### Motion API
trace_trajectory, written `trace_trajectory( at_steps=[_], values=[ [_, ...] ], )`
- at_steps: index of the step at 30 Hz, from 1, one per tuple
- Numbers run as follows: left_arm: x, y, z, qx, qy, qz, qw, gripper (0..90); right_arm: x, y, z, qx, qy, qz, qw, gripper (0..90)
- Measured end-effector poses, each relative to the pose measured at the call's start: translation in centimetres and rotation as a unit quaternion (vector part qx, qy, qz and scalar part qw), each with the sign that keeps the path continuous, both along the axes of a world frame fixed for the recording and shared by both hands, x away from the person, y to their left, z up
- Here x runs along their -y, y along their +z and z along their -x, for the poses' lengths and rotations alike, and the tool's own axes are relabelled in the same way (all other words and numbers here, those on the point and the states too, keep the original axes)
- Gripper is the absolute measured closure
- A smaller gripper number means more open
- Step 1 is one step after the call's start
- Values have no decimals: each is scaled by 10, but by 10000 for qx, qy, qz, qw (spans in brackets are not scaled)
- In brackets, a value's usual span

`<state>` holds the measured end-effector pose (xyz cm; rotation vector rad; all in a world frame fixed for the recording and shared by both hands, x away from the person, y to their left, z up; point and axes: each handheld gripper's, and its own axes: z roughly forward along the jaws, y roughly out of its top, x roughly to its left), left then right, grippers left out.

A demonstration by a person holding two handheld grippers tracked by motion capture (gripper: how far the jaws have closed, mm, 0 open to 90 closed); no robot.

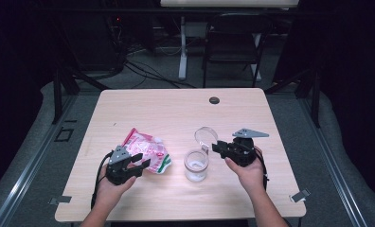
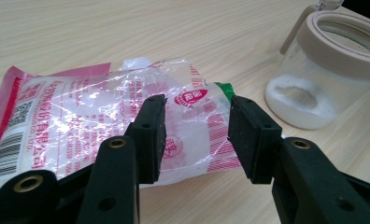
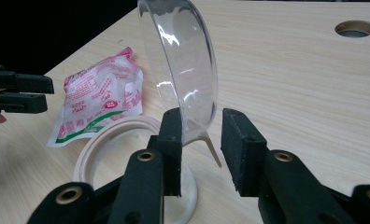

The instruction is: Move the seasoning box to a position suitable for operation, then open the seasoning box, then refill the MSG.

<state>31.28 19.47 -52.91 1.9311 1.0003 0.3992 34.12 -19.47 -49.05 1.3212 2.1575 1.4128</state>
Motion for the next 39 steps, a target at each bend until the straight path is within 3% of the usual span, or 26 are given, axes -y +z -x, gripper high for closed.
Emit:
trace_trajectory(
  at_steps=[5,8,11,14,21,26,32,39],
  values=[
    [2,-3,-4,72,33,-10,10000,562,5,2,5,7,-60,-25,10000,656],
    [2,-3,-7,-7,11,24,10000,551,7,5,9,61,-27,-47,10000,639],
    [3,-3,-7,-26,18,-57,10000,482,7,9,12,54,7,-35,10000,627],
    [9,-1,-8,75,-166,15,9998,419,7,12,17,74,67,119,9999,627],
    [22,-1,-4,170,-181,-205,9995,411,4,15,24,178,74,207,9996,619],
    [35,-3,1,126,-389,-418,9983,395,2,21,28,266,125,235,9993,614],
    [43,-3,5,177,-494,-512,9973,390,1,21,29,285,120,213,9993,608],
    [53,-5,12,334,-543,-845,9944,387,3,21,28,285,120,215,9993,605]
  ],
)
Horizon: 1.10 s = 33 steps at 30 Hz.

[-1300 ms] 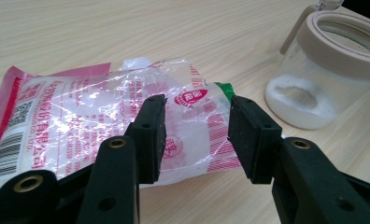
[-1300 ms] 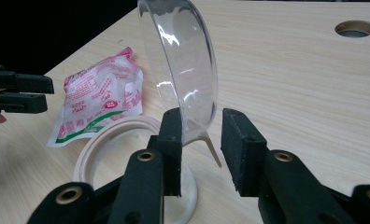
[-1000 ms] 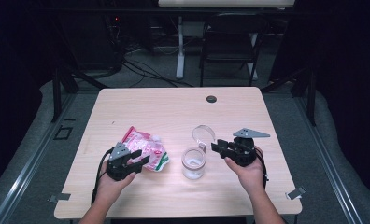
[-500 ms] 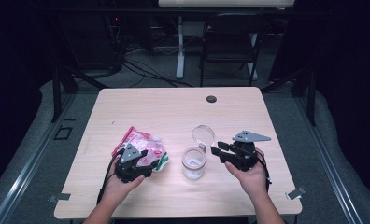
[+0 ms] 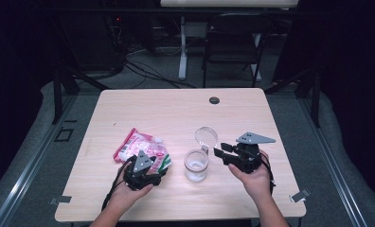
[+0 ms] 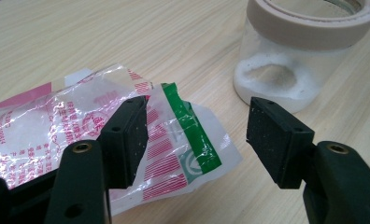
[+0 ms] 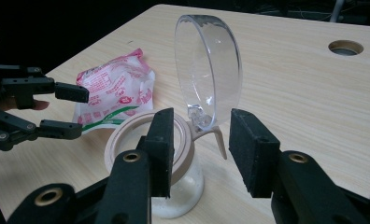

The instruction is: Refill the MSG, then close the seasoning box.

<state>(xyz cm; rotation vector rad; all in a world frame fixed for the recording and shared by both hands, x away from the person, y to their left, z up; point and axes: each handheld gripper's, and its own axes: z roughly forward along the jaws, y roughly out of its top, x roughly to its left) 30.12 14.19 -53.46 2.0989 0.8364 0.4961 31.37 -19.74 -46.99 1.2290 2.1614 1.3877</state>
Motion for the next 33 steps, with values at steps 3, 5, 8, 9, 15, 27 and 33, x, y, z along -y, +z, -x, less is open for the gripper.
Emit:
trace_trajectory(
  at_steps=[3,5,8,9,15,27,33],
  values=[
    [4,-1,2,33,-65,-34,10000,353,0,0,-1,-2,12,12,10000,605],
    [7,-2,3,64,-93,-147,9998,353,-1,-1,-1,-7,-13,-28,10000,603],
    [11,-6,2,141,0,-351,9993,349,-1,-2,-1,-17,-2,14,10000,602],
    [12,-7,2,172,51,-422,9989,349,-2,-2,-1,-18,18,21,10000,601],
    [12,-18,-5,154,149,-764,9968,362,-1,-2,-2,-9,-4,4,10000,597],
    [20,-25,1,502,110,-1198,9915,418,-2,-4,-5,-17,-2,1,10000,594],
    [19,-28,-2,558,236,-1291,9898,415,-4,-4,-5,-16,37,24,10000,592]
  ],
)
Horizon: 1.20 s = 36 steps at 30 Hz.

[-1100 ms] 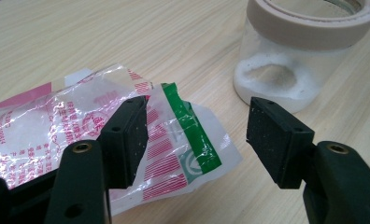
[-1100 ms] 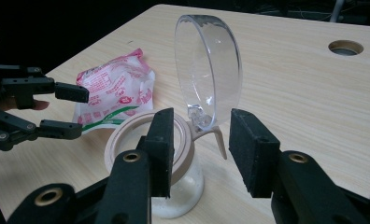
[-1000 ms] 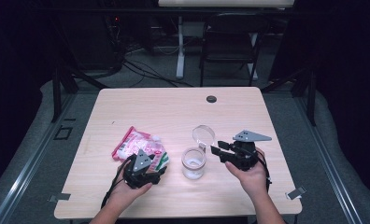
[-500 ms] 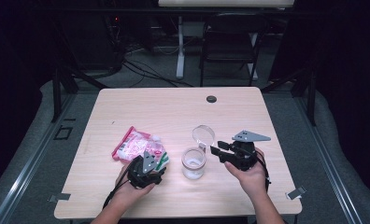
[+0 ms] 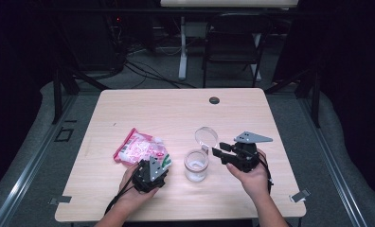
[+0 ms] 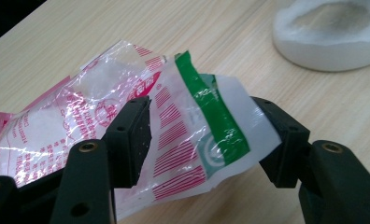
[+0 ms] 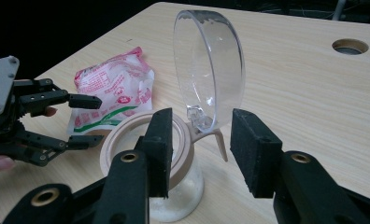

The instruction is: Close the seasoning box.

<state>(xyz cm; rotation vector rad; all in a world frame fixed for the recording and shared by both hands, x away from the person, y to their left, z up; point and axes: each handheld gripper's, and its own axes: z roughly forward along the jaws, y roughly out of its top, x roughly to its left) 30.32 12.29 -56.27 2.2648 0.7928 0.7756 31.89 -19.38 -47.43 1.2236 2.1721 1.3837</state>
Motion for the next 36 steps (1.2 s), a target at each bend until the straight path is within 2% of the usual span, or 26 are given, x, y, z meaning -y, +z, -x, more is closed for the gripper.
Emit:
trace_trajectory(
  at_steps=[5,10,13,16,21,27,36],
  values=[
    [-2,-4,-4,17,113,-61,9999,426,0,0,0,6,-12,-4,10000,591],
    [-5,-5,-11,77,146,-82,9998,502,1,0,2,2,-38,-22,10000,589],
    [-6,-4,-16,-18,73,-41,10000,569,3,-1,3,4,-63,-1,10000,590],
    [-5,-3,-19,-90,113,15,9999,635,5,-1,6,31,-87,-5,10000,588],
    [-5,-3,-23,-148,154,-34,9998,708,9,0,9,55,-187,-14,9998,588],
    [-9,0,-27,-238,202,103,9995,796,11,-1,11,53,-224,-6,9997,588],
    [-16,4,-35,-353,300,313,9984,879,15,-2,14,39,-288,5,9996,588]
  ],
)
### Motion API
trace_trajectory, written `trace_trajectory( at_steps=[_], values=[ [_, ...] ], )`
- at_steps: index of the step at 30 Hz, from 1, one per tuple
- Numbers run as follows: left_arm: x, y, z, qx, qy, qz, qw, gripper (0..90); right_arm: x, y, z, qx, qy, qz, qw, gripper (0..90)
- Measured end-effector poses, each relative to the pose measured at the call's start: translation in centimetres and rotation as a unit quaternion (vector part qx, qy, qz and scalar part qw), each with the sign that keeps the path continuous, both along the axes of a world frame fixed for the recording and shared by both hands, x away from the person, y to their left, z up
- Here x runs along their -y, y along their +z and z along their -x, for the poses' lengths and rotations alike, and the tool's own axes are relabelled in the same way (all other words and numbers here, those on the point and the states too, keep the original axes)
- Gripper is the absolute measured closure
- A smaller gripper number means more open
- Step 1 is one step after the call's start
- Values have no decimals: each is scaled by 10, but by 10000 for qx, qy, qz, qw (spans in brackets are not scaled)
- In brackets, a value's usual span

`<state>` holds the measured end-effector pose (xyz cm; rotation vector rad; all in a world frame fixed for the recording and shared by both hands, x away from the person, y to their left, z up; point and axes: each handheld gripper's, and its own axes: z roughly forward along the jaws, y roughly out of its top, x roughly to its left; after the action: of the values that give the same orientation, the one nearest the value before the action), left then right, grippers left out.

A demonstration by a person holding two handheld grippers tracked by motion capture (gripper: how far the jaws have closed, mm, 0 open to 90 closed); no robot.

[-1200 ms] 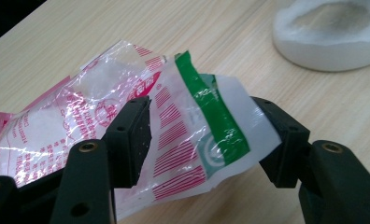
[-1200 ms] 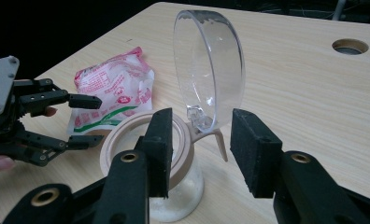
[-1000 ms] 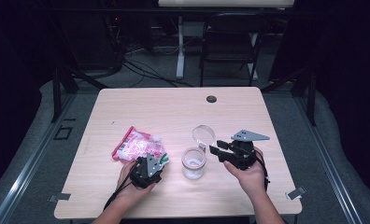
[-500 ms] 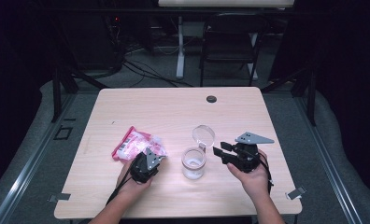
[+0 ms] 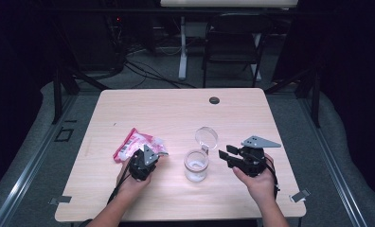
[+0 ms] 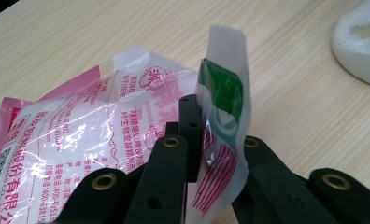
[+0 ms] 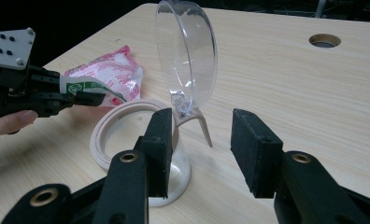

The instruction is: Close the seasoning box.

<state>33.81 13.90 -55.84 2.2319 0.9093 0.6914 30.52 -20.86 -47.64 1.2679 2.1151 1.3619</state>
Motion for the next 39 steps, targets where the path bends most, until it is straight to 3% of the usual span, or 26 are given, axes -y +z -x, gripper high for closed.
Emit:
trace_trajectory(
  at_steps=[5,15,16,19,22,25,26,34,39],
  values=[
    [-3,3,-1,-49,76,142,9999,898,-1,-1,0,-17,11,-4,10000,588],
    [-16,16,0,51,223,455,9987,900,-1,-3,-1,-38,39,-26,10000,588],
    [-21,20,1,70,262,605,9978,900,-1,-3,-1,-50,39,-8,10000,588],
    [-26,24,1,117,331,727,9967,900,-1,-4,-2,-62,26,3,10000,586],
    [-38,32,3,217,485,993,9936,900,-1,-4,-2,-66,27,5,10000,585],
    [-45,36,4,269,549,1105,9920,900,-1,-4,-2,-66,30,7,10000,584],
    [-52,40,4,301,645,1210,9901,900,-1,-5,-2,-61,25,6,10000,584],
    [-73,54,5,427,831,1442,9851,900,-1,-5,-3,-59,22,8,10000,582],
    [-83,62,1,465,927,1470,9837,900,1,-5,-3,-59,-11,-15,10000,582]
  ],
)
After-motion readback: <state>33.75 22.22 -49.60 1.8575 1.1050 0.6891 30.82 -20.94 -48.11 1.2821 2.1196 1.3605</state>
